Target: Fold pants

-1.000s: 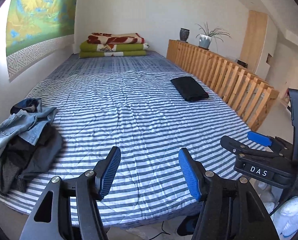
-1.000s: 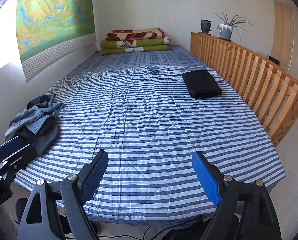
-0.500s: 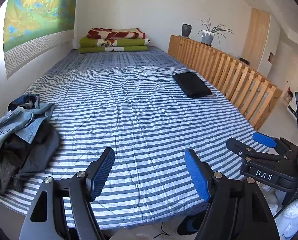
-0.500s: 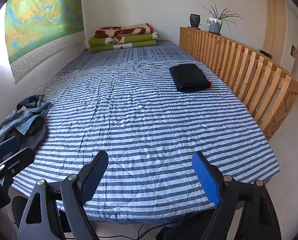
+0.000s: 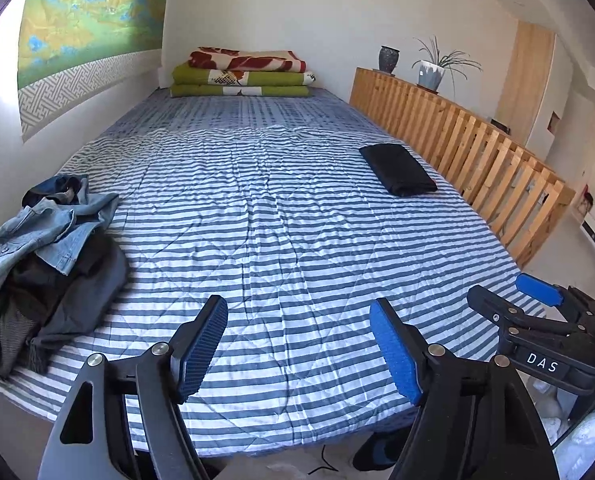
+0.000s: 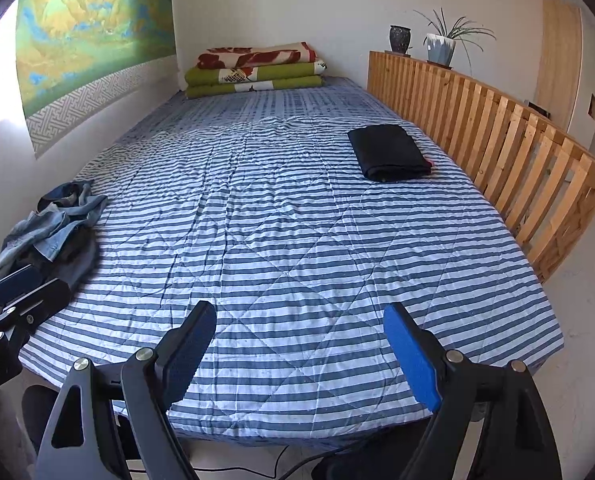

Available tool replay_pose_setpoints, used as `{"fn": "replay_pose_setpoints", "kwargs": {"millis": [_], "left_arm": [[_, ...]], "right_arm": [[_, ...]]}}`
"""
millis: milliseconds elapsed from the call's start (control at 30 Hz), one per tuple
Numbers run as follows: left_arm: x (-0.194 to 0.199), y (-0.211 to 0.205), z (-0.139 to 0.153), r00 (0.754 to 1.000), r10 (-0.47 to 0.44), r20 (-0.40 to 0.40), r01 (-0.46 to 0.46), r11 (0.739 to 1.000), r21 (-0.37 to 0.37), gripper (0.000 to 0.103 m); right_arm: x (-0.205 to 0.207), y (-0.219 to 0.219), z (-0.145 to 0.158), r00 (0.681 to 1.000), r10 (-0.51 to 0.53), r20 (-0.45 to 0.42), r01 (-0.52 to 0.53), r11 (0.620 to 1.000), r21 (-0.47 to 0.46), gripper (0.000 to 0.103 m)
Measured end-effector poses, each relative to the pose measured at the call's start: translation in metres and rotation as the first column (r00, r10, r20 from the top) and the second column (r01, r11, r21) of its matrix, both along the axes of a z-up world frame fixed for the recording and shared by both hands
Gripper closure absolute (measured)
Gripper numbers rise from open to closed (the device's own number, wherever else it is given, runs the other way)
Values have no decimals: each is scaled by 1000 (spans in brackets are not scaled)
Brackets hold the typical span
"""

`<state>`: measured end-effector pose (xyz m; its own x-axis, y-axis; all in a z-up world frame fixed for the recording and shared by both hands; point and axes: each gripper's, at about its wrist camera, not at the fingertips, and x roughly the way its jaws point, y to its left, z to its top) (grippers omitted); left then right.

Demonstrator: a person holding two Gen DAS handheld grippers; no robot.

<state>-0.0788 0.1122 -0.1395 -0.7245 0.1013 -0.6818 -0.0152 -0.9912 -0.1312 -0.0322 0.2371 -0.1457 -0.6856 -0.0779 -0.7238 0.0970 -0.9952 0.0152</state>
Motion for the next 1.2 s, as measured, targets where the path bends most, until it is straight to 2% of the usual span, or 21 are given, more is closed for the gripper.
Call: {"fn": "replay_pose_setpoints", "kwargs": {"millis": [1200], "left_arm": [[3,5,-3,1000,2,9,-2,1000,-4,26]], "right_arm": [[3,5,0,1000,-8,0,8,1000,4,20]]}}
